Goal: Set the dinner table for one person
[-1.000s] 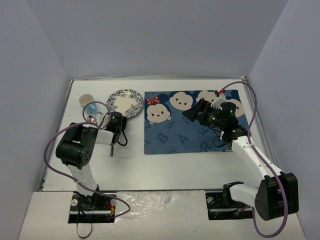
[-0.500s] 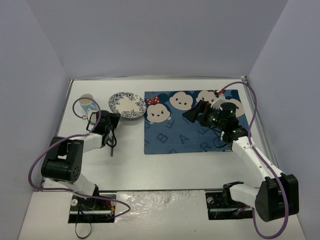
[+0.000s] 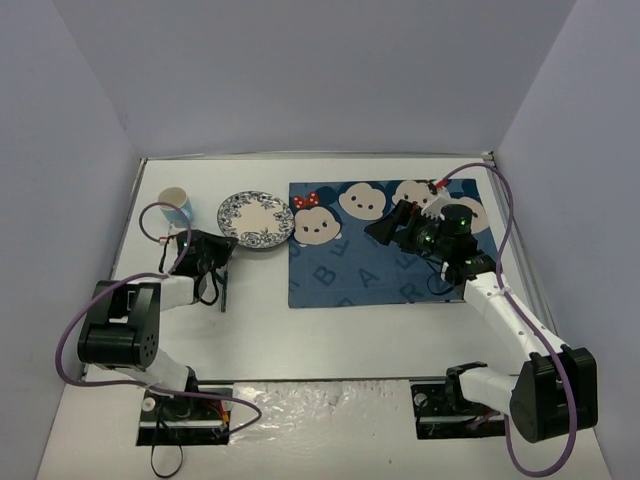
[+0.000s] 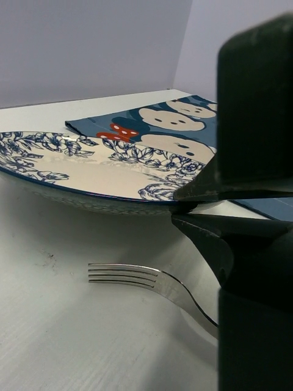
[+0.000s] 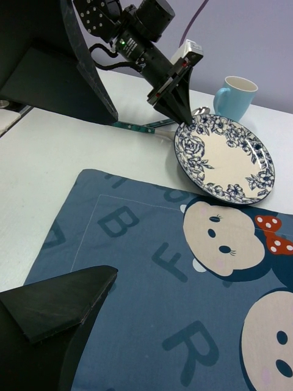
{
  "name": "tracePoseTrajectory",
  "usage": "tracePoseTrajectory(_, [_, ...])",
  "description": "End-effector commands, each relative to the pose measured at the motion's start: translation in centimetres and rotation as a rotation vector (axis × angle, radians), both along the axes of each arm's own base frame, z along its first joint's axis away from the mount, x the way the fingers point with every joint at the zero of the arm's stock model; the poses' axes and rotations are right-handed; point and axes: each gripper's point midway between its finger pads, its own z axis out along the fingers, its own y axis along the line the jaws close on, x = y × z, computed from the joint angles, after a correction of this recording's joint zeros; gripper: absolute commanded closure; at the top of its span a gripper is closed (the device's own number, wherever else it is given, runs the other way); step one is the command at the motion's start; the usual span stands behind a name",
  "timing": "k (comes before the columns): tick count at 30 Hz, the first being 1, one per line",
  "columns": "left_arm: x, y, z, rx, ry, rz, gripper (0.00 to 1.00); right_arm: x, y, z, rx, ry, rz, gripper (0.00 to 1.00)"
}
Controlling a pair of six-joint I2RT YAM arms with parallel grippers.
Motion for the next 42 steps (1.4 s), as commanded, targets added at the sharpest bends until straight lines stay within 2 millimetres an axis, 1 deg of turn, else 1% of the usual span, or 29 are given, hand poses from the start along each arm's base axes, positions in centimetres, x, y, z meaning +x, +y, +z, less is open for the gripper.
tracePoseTrajectory(1, [1.9,-0.5,9.0,0.001,-0.278,-0.058,1.00,0.8,1.3,3.1,0.026,-0.094,0.041,0.04])
tracePoseTrajectory(2, [1.7,-0.5,8.4,0.017,-0.248,-0.064,1.00,0.8,1.5,3.0,0.025,-0.093,0.043,0.04])
tracePoseTrajectory(4, [1.5,-0.4,7.9,0.028,-0.223,-0.063,1.00,0.8,1.7,2.8,0.022,-0.088,0.046,0.04])
tracePoseTrajectory(8, [1.0,-0.5,6.2,0.005,-0.157,-0.054,1.00,0.8,1.9,2.1,0.016,-0.076,0.048,0.04])
tracePoseTrajectory(11, [0.9,-1.6,4.9,-0.017,-0.123,-0.068,1.00,0.8,1.9,1.7,0.014,-0.069,0.048,0.04])
tracePoseTrajectory(13, [0.9,-2.5,3.5,-0.025,-0.086,-0.079,1.00,0.7,1.9,1.5,0.013,-0.065,0.050,0.04])
tracePoseTrajectory(17, [1.2,-3.0,2.0,-0.053,-0.063,-0.068,1.00,0.6,1.9,1.0,0.005,-0.057,0.050,0.04])
tracePoseTrajectory(20, [1.3,-3.1,0.4,-0.056,-0.026,-0.060,1.00,0.4,1.9,0.7,0.002,-0.051,0.052,0.04])
tracePoseTrajectory(24, [1.2,-3.0,-1.3,-0.063,0.003,-0.042,0.99,0.2,1.8,0.4,-0.002,-0.047,0.052,0.04])
tracePoseTrajectory(29, [1.2,-2.7,-2.2,-0.043,0.025,-0.035,0.74,0.1,1.7,0.3,-0.011,-0.052,0.056,0.04])
tracePoseTrajectory(31, [1.2,-2.7,-2.8,-0.038,0.039,-0.038,0.61,0.0,1.8,0.3,-0.013,-0.052,0.060,0.04])
tracePoseTrajectory(32, [1.2,-2.7,-3.0,-0.037,0.045,-0.037,0.58,0.0,1.8,0.3,-0.012,-0.053,0.061,0.04])
tracePoseTrajectory(34, [1.3,-2.7,-3.4,-0.036,0.050,-0.036,0.55,0.1,1.8,0.3,-0.013,-0.055,0.064,0.04])
tracePoseTrajectory(39, [1.9,-2.8,-4.1,-0.026,0.066,-0.042,0.55,0.2,1.8,0.4,-0.016,-0.059,0.064,0.03])
tracePoseTrajectory(41, [1.9,-2.8,-4.7,-0.023,0.080,-0.043,0.59,0.2,1.8,0.4,-0.017,-0.057,0.064,0.03])
tracePoseTrajectory(42, [2.0,-2.8,-4.7,-0.024,0.081,-0.043,0.64,0.2,1.8,0.3,-0.017,-0.056,0.064,0.03])
